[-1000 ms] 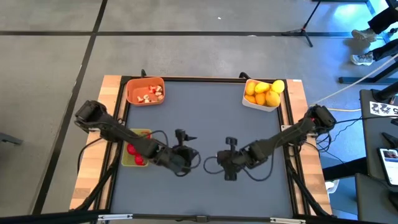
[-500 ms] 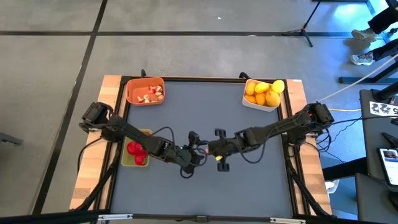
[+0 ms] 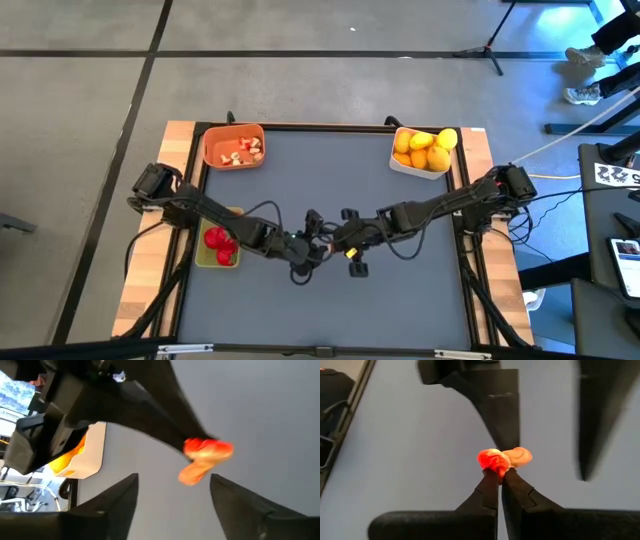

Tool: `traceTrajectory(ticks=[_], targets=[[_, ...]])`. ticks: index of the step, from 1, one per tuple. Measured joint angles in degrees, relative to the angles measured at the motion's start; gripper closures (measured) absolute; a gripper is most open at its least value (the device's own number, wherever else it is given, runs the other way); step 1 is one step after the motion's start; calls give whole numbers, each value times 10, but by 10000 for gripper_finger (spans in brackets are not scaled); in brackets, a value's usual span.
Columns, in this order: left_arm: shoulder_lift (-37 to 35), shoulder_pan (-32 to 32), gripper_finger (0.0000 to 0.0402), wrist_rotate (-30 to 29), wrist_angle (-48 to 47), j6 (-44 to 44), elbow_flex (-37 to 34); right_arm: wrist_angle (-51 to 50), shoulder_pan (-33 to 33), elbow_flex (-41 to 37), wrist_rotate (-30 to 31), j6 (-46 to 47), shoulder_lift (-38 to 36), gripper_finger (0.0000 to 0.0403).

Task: Sort produce into baskets
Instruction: Put the red mushroom into the orange bin

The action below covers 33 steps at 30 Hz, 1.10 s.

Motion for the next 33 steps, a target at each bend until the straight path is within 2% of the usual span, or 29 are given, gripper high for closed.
traceTrajectory(ticks=[8,19,23,29,33], targets=[[0,-14,266,0,-3,9,0,0,-11,0,6,28,0,397],[0,-14,363,0,1,46,0,-2,-10,0,0,52,0,392],[0,-14,383,4,3,45,0,-2,-10,0,-3,52,0,357],[0,-14,394,6,8,47,0,-11,-10,0,-12,47,0,263],[0,-14,394,7,8,36,0,-55,-10,20,-22,45,-1,219]])
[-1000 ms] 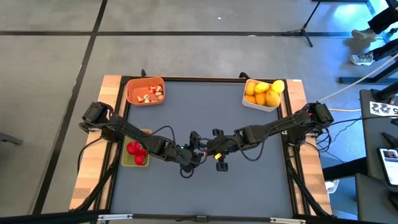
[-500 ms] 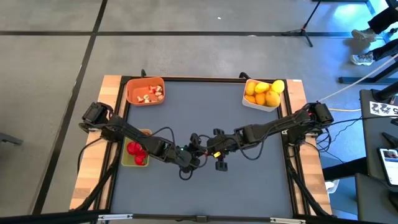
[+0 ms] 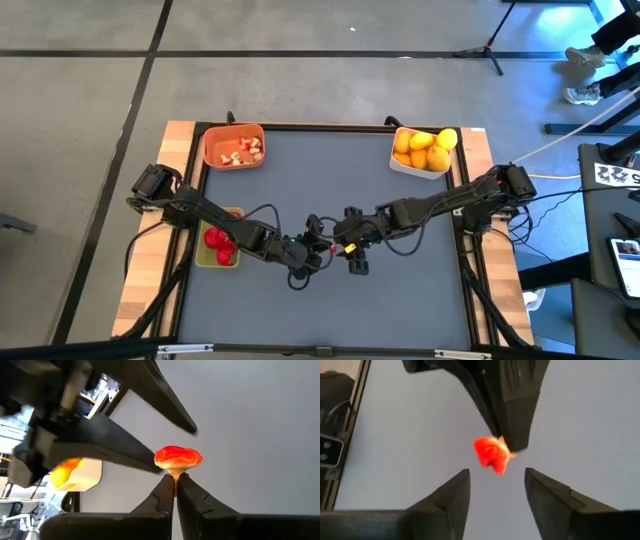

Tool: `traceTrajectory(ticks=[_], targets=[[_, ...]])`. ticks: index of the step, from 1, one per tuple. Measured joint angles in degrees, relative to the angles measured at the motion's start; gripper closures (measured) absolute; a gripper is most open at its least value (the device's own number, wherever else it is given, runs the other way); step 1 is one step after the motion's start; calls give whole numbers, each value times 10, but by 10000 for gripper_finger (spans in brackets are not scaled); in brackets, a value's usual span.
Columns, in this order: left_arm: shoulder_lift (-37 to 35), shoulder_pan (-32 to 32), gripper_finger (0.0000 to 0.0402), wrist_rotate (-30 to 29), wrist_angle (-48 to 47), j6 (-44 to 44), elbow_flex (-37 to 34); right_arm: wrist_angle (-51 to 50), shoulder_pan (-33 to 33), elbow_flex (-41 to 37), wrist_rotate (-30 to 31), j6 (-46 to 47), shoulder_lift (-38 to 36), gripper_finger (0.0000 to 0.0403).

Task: Sort produce into baskets
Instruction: Put the red mushroom into the orange bin

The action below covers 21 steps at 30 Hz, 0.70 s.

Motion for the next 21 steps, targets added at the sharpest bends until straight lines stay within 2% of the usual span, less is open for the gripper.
traceTrajectory(ticks=[5,11,17,21], targets=[[-6,3,397,0,-22,-35,0,-85,1,18,-17,2,-27,194],[-50,25,397,0,-127,-125,0,-159,0,8,-15,15,-74,192],[-117,52,398,-1,-194,-177,0,-163,0,-6,40,19,-108,192],[-159,67,398,-1,-249,-202,0,-156,0,-6,54,5,-109,191]])
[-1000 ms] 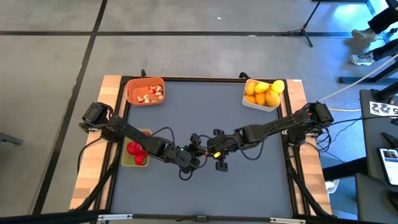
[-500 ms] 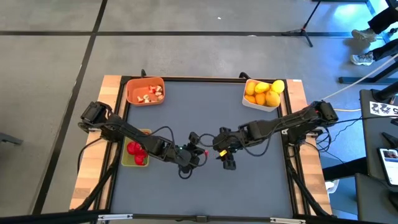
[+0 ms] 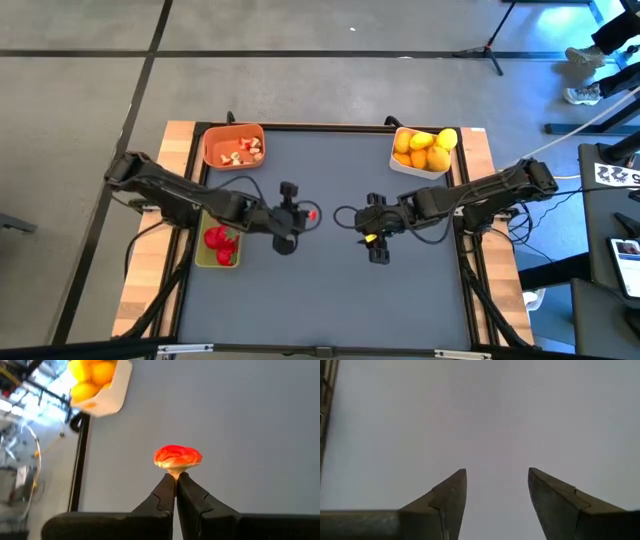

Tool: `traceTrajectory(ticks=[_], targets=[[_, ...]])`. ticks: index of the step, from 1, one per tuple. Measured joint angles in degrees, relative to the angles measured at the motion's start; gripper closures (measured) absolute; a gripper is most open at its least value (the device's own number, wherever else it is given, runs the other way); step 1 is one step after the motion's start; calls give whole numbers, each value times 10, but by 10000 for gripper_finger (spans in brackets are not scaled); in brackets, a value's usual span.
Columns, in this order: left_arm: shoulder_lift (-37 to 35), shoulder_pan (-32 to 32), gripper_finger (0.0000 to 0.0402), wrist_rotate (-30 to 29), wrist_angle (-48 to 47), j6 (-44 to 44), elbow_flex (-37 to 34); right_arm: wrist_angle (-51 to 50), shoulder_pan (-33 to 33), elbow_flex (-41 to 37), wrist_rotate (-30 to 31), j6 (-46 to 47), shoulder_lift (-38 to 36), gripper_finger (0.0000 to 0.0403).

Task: Sort produce into baskets
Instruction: Put the red mushroom into the orange bin

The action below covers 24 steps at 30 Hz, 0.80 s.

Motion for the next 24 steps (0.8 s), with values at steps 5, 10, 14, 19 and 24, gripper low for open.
traceTrajectory(ticks=[5,10,14,19,24], targets=[[-49,16,398,0,-75,-51,0,-2,0,0,27,-10,5,191],[-94,51,398,-18,-162,-112,0,0,0,0,43,-12,4,191],[-117,101,398,-31,-242,-166,0,4,0,0,61,3,16,191],[-134,199,398,-34,-313,-207,0,14,0,0,88,34,52,191],[-135,317,398,-31,-341,-213,0,16,0,0,102,41,101,191]])
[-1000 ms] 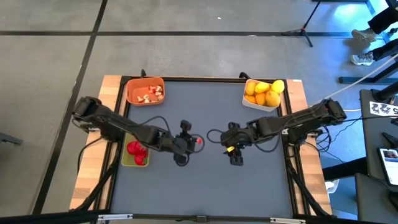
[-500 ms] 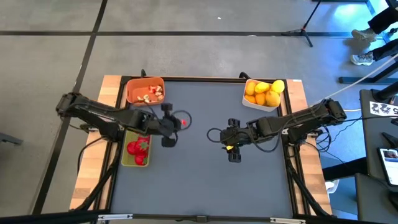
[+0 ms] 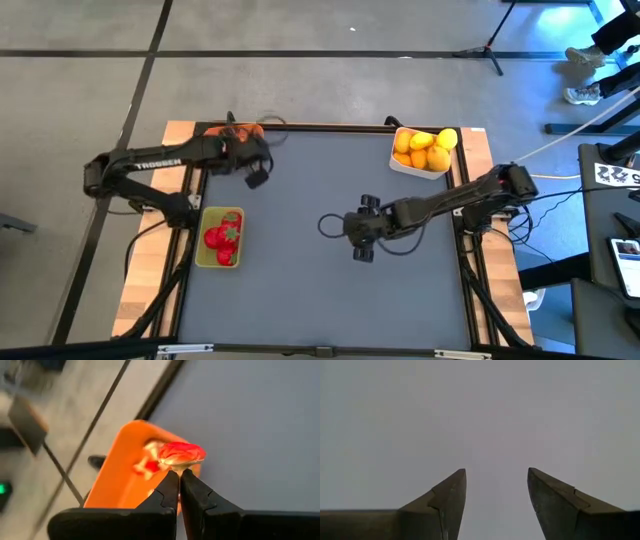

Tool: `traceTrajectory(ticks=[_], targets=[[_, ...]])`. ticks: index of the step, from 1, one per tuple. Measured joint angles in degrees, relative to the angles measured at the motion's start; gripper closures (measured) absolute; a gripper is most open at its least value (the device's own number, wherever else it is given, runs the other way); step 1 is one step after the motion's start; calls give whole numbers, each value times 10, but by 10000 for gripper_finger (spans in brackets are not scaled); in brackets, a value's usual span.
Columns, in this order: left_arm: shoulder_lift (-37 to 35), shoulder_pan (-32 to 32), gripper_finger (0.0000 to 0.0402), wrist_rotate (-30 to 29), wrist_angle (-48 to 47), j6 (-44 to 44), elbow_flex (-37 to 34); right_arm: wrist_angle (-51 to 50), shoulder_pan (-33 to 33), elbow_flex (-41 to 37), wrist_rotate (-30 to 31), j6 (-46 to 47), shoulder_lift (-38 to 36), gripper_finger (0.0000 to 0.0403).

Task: Sort produce into baskets
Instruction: Put the red mushroom into the orange bin, then return to Home Position

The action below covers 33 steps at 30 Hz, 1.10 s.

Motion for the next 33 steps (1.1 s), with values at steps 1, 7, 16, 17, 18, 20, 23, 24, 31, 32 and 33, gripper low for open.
traceTrajectory(ticks=[1,7,16,17,18,20,23,24,31,32,33], targets=[[1,24,398,6,4,0,0,-4,0,0,0,-1,10,191],[3,149,398,45,83,30,-58,-36,0,0,0,-4,56,191],[7,222,354,77,123,57,-116,-14,0,0,0,-15,69,191],[7,223,338,80,124,53,-116,-14,0,0,0,-17,68,191],[7,224,321,86,125,50,-116,-13,0,0,0,-19,68,191],[7,224,284,91,124,48,-116,-14,0,0,0,-28,68,191],[7,220,233,108,117,56,-116,-11,0,0,0,-34,68,191],[7,217,220,114,111,57,-116,-7,0,0,0,-33,68,191],[-19,164,197,122,93,55,-103,32,0,0,-1,-30,64,191],[-30,152,201,126,93,55,-103,19,0,0,-2,-30,59,192],[-43,139,206,131,93,53,-103,8,0,0,-1,-31,54,194]])
